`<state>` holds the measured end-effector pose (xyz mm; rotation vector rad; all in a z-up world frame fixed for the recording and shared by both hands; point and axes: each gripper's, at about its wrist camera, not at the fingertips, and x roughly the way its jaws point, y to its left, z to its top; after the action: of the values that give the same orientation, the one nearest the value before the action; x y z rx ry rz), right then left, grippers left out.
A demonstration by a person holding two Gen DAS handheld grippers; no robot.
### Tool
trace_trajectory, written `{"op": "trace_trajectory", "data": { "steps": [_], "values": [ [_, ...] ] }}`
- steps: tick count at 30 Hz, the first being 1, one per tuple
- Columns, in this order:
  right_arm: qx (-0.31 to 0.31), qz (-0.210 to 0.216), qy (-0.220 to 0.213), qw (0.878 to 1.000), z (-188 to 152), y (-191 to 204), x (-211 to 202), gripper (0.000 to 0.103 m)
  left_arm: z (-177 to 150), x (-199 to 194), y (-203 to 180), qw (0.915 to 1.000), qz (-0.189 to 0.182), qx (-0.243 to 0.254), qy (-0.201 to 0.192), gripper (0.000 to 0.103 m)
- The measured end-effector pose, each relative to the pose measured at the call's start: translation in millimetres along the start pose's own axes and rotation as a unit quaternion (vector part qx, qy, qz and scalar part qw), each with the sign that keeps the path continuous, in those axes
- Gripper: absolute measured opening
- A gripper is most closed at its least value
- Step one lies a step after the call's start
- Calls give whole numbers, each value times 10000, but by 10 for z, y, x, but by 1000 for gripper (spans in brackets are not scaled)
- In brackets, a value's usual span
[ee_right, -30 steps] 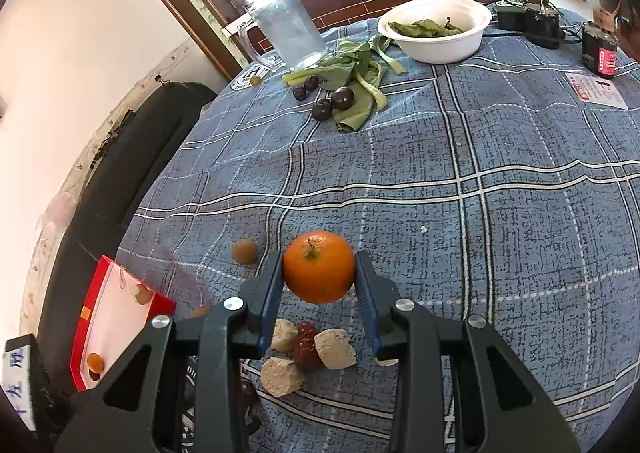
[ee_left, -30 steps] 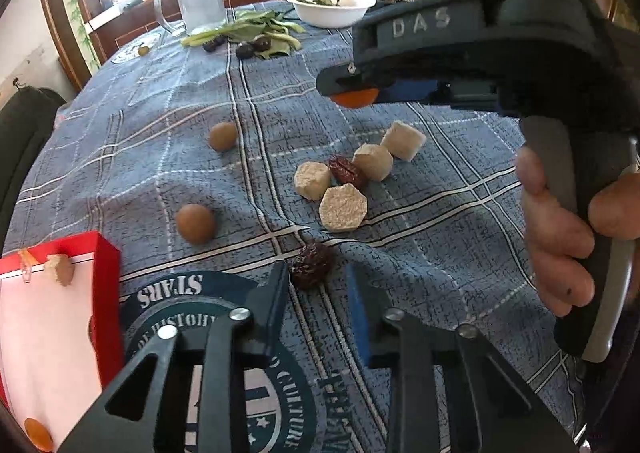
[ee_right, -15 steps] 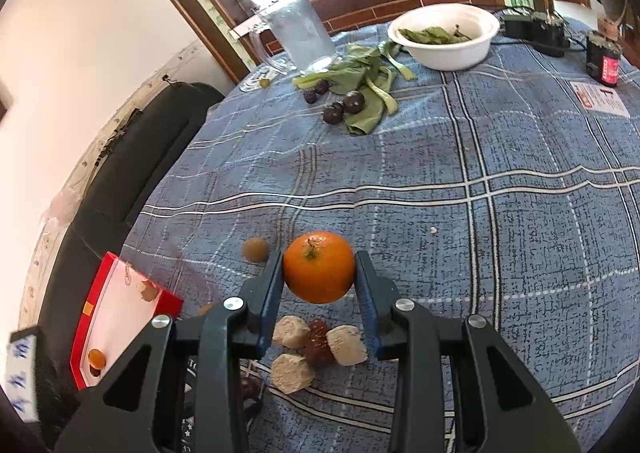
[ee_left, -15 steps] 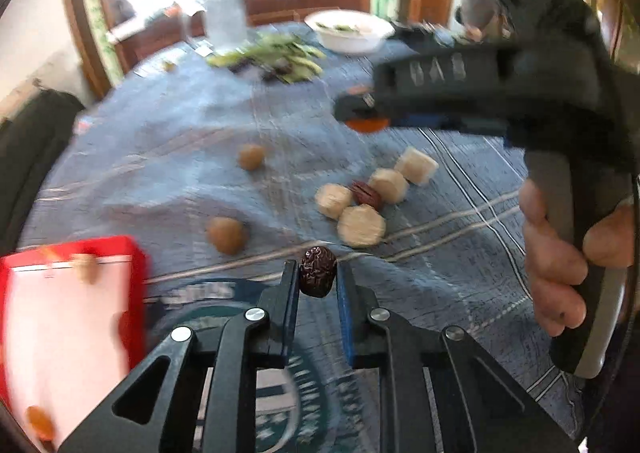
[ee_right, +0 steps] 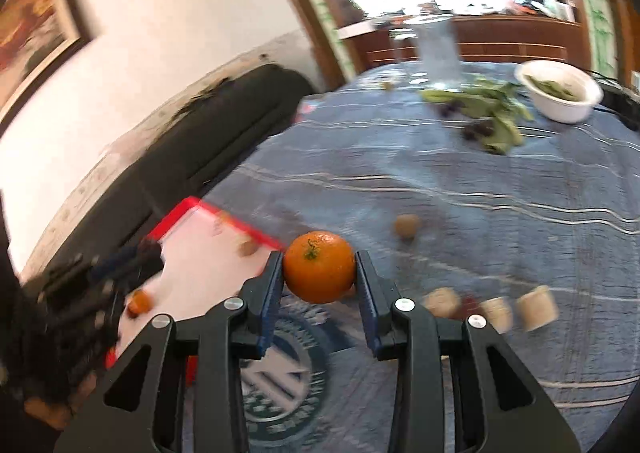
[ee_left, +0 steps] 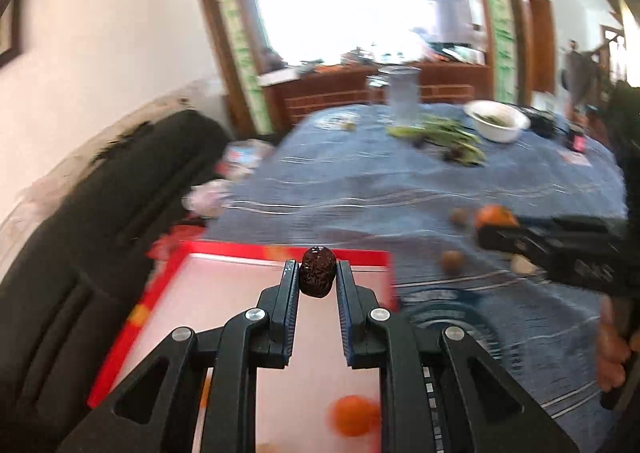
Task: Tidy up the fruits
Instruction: 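Carry the orange in the right gripper while the left carries a red date to the tray, release both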
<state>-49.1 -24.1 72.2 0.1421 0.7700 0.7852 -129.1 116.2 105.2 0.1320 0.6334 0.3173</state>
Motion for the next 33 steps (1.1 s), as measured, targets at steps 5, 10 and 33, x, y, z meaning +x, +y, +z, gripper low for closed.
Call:
{"op": "trace_trajectory", "data": {
  "steps": [5, 10, 33],
  "values": [
    [-259, 202, 202, 9993, -111, 324, 97, 38, -129, 40, 385, 9988, 434, -207, 13, 17],
    [-656, 249, 589, 9958, -300, 758, 279, 38, -259, 106, 599, 9974, 589, -377, 141, 17],
    [-1223, 279, 1143, 9855, -609, 1382, 925, 38, -627, 520, 865, 9913, 931, -423, 829, 18]
  ]
}}
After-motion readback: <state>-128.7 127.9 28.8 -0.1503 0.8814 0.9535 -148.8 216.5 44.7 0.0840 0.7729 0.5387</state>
